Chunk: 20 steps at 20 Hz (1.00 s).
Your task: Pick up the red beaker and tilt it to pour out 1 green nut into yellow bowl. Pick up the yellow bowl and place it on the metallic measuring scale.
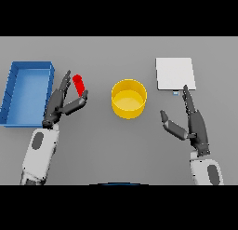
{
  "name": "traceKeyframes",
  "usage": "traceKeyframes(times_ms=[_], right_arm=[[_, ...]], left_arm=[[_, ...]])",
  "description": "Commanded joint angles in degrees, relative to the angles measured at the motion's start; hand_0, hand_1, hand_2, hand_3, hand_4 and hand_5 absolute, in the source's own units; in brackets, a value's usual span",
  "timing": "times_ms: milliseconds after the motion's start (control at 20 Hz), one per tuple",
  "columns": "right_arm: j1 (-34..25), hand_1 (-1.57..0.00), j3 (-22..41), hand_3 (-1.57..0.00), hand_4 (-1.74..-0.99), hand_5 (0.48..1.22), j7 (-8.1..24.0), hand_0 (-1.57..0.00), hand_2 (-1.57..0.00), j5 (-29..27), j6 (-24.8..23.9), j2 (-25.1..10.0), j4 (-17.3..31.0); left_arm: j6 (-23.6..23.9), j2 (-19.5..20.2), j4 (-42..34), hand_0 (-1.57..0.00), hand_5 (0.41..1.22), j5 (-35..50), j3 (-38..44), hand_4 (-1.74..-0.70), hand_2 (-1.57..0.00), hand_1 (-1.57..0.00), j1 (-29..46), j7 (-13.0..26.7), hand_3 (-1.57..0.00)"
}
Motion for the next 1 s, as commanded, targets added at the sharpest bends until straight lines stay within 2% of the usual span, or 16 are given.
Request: traceKeyframes(times_ms=[0, 100, 200, 300, 450, 550, 650, 750, 850, 900, 950], right_arm=[[-0.38, 0.0, -0.66, 0.0, -1.267, 0.635, 0.41, 0.0, 0.0, -0.65, 0.2, -0.31, 0.69], [0.58, 0.0, -0.68, 0.0, -1.269, 0.638, -0.7, 0.0, 0.0, -0.93, 0.57, -0.76, -0.39], [-0.5, 0.0, -1.01, 0.0, -1.27, 0.642, 0.35, 0.0, 0.0, -1.2, 0.8, -0.9, 0.77], [-0.29, 0.0, -0.97, 0.0, -1.271, 0.646, -0.7, 0.0, 0.0, -0.81, 0.59, -1.01, 0.93], [-0.38, 0.0, -0.51, 0.0, -1.269, 0.642, 0.29, 0.0, 0.0, -1.01, 0.53, -0.07, 0.47], [0.3, 0.0, -0.55, 0.0, -1.265, 0.638, -0.39, 0.0, 0.0, -1.09, 0.64, -0.3, -0.07], [-0.71, 0.0, -1.07, 0.0, -1.269, 0.64, 1.16, 0.0, 0.0, -1.26, 0.52, -0.74, -0.19], [0.31, 0.0, -0.56, 0.0, -1.264, 0.64, 0.27, 0.0, 0.0, -0.72, 0.45, -0.65, -0.73], [-0.22, 0.0, -0.95, 0.0, -1.261, 0.641, 1.04, 0.0, 0.0, -0.76, 0.26, -0.83, -0.22], [0.01, 0.0, -0.74, 0.0, -1.259, 0.642, 0.59, 0.0, 0.0, -0.6, 0.07, -0.45, -0.02], [-0.42, 0.0, -0.78, 0.0, -1.26, 0.642, 0.82, 0.0, 0.0, -0.68, 0.28, -0.48, 0.65]], left_arm=[[0.0, -0.18, 1.56, 0.0, 0.68, 0.01, 0.21, -1.28, 0.0, 0.0, -0.52, -0.97, 0.0], [0.48, -0.45, 3.63, 0.0, 0.685, -0.43, 0.36, -1.29, 0.0, 0.0, -1.86, -1.67, 0.0], [0.9, -0.95, 6.21, 0.0, 0.689, -0.73, 0.59, -1.3, 0.0, 0.0, -4.37, -1.72, 0.0], [1.14, -0.68, 8.6, 0.0, 0.69, -1.17, 0.94, -1.3, 0.0, 0.0, -6.54, -1.68, 0.0], [1.19, -0.63, 11.71, 0.0, 0.683, -0.9, 1.83, -1.29, 0.0, 0.0, -9.02, -1.84, 0.0], [1.57, -0.65, 13.89, 0.0, 0.683, -0.89, 2.46, -1.29, 0.0, 0.0, -10.59, -2.16, 0.0], [1.26, -1.16, 15.42, 0.0, 0.688, -0.42, 2.83, -1.31, 0.0, 0.0, -11.68, -3.84, 0.0], [0.84, -0.91, 17.76, 0.0, 0.695, 0.25, 3.85, -1.33, 0.0, 0.0, -13.37, -5.31, 0.0], [1.34, -1.64, 19.37, 0.0, 0.704, 0.62, 4.46, -1.35, 0.0, 0.0, -13.68, -6.67, 0.0], [1.6, -1.97, 19.82, 0.0, 0.724, 1.34, 5.2, -1.38, -0.07, -0.03, -13.94, -7.66, -0.03], [2.19, -2.61, 20.6, -0.12, 0.75, 1.59, 5.58, -1.41, -0.18, -0.15, -14.18, -8.34, -0.12]])
